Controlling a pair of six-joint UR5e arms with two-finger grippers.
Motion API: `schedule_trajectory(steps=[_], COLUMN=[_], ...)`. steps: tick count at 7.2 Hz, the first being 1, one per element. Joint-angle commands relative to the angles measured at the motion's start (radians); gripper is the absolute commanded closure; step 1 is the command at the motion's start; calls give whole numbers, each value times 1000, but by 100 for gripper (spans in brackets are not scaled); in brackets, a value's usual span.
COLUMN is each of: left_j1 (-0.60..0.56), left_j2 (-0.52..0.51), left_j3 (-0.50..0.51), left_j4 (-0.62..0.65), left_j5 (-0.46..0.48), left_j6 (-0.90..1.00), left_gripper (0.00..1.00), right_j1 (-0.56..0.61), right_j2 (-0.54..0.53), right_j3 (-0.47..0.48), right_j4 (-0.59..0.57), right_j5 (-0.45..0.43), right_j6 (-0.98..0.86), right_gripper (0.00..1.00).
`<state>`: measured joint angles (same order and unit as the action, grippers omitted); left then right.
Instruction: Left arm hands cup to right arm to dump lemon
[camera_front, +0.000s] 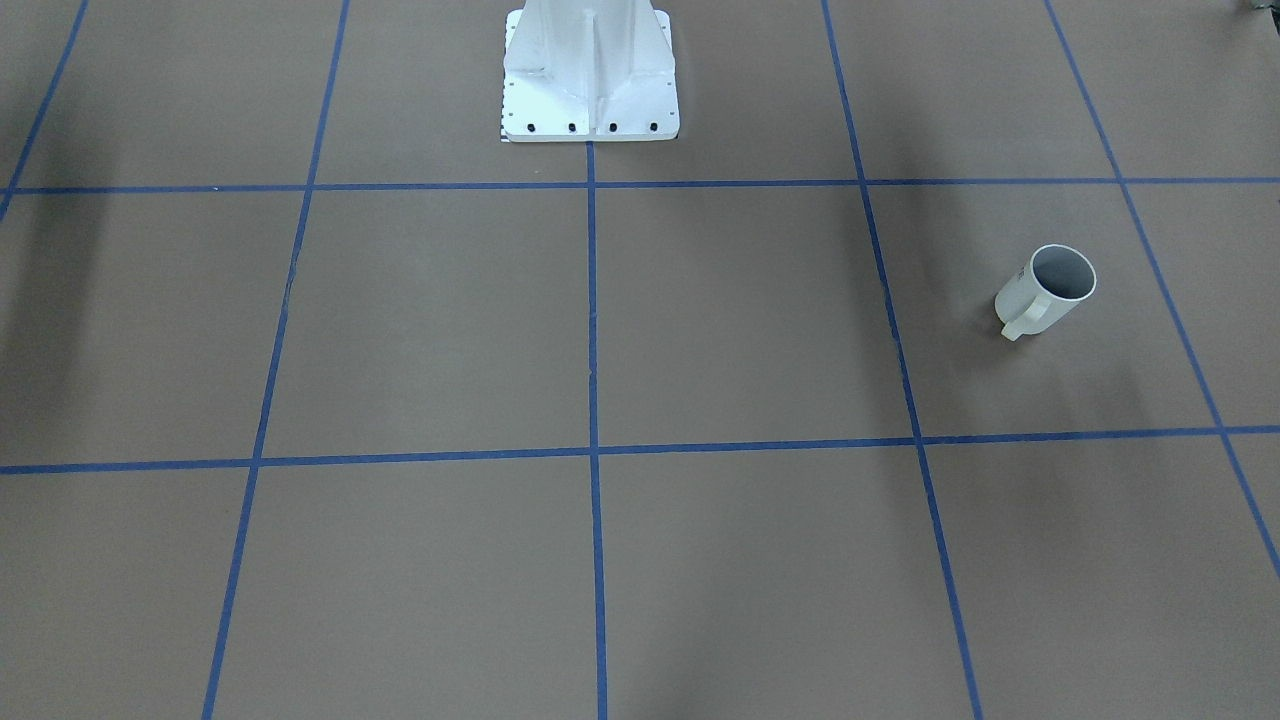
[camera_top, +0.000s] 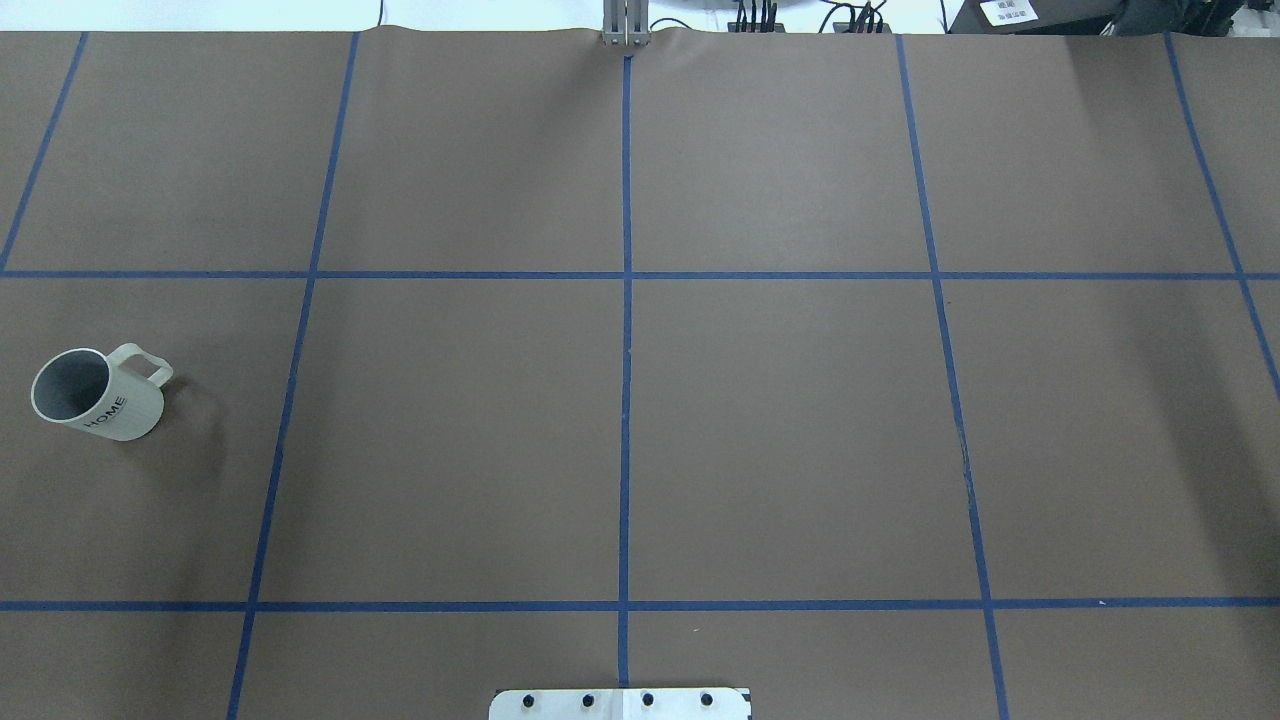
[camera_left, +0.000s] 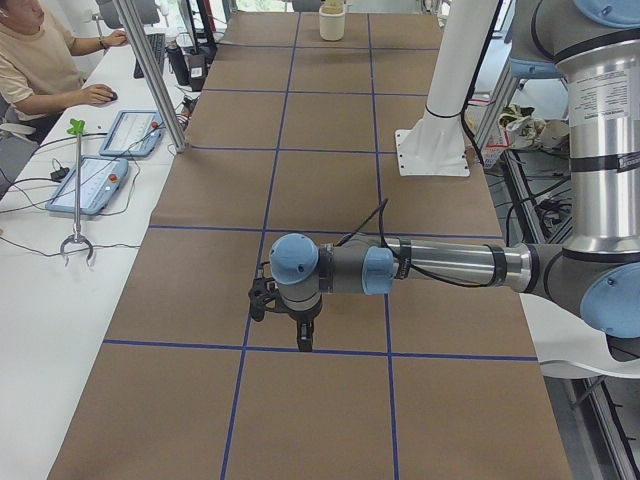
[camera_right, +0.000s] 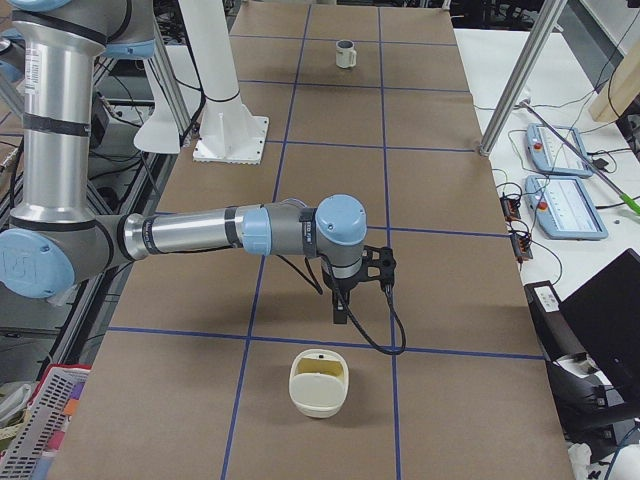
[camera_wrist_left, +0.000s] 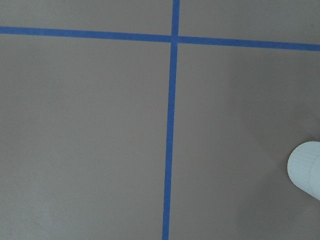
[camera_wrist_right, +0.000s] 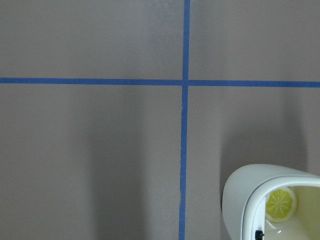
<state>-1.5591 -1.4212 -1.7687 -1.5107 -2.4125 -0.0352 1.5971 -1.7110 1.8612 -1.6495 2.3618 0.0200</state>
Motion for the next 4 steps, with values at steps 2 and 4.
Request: schedule_trajectory(steps=[2,4], left_j1=[-45,-45], left_j2=[-7,-15], left_j3=[2,-2], left_j4=[0,0], left_j5=[13,13], left_j6=[-2,-3], left_gripper=[0,0], right_j1=[-2,-5], right_j2=[-50,-50], right_j3=[-20,-51], right_j4=[96,97], right_j5=[-1,-9], right_j6=[1,0], right_gripper=[0,0])
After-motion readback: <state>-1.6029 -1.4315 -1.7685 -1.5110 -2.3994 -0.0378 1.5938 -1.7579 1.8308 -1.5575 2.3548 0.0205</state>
